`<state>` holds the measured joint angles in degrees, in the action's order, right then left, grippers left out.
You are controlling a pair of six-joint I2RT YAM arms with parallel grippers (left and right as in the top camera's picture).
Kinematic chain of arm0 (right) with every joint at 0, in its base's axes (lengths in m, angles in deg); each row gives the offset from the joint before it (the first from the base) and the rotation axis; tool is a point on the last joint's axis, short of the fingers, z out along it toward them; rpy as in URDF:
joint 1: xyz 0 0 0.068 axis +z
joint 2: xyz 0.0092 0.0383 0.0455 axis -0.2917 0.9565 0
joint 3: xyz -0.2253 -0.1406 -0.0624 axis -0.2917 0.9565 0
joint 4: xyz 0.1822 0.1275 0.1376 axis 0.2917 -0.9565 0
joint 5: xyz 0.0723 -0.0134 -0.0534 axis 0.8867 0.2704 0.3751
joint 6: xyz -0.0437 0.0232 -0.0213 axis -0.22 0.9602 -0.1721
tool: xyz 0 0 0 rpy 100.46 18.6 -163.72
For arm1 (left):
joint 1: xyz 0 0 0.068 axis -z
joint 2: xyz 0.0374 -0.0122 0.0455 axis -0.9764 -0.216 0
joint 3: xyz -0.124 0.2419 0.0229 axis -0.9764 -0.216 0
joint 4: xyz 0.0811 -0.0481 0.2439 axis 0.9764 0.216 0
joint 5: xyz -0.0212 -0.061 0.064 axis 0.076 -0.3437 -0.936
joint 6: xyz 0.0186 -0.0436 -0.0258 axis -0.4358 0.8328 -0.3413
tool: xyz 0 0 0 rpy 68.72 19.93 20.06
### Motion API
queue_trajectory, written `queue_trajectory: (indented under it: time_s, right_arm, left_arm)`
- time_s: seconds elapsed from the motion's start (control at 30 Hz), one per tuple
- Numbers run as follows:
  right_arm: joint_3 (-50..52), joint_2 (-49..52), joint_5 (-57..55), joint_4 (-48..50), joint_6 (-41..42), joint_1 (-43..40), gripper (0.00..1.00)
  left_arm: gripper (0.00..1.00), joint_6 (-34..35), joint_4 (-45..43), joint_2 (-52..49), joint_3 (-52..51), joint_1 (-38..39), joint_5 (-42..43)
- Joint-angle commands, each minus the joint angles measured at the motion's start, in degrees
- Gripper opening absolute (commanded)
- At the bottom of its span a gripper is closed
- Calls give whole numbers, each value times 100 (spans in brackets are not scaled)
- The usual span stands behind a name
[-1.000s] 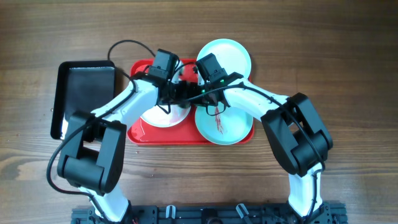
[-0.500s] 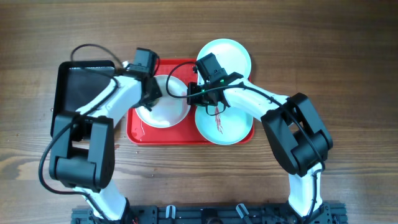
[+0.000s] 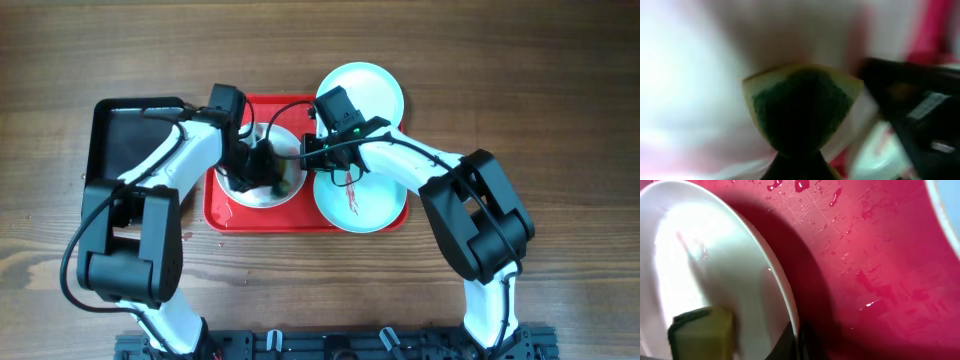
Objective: Clean dirty plates on tray and stack at the side
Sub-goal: 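Lift the sponge away left and raise the white plate with right gripper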
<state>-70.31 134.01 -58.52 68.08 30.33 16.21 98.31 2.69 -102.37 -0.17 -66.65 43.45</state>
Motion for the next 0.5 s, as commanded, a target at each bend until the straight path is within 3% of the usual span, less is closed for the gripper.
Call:
queue_trajectory:
  time_s: [0.0,0.2,0.27,0.47]
  right_arm:
    - [42,208,72,-59,66,-20,4]
    - [42,208,72,-68,66,-20,4]
    - [39,166,138,-35,72,-20,4]
    - [37,-463,-321,-313,-264,-13,4]
  left_arm:
    - [4,-229,-616,-66,-42,-83,887]
    - [4,175,-1377,-66,181,-883,660]
    - [4,186,-804,-44,702,-1655,651]
    - [4,-485,610,177,1231,-2203,463]
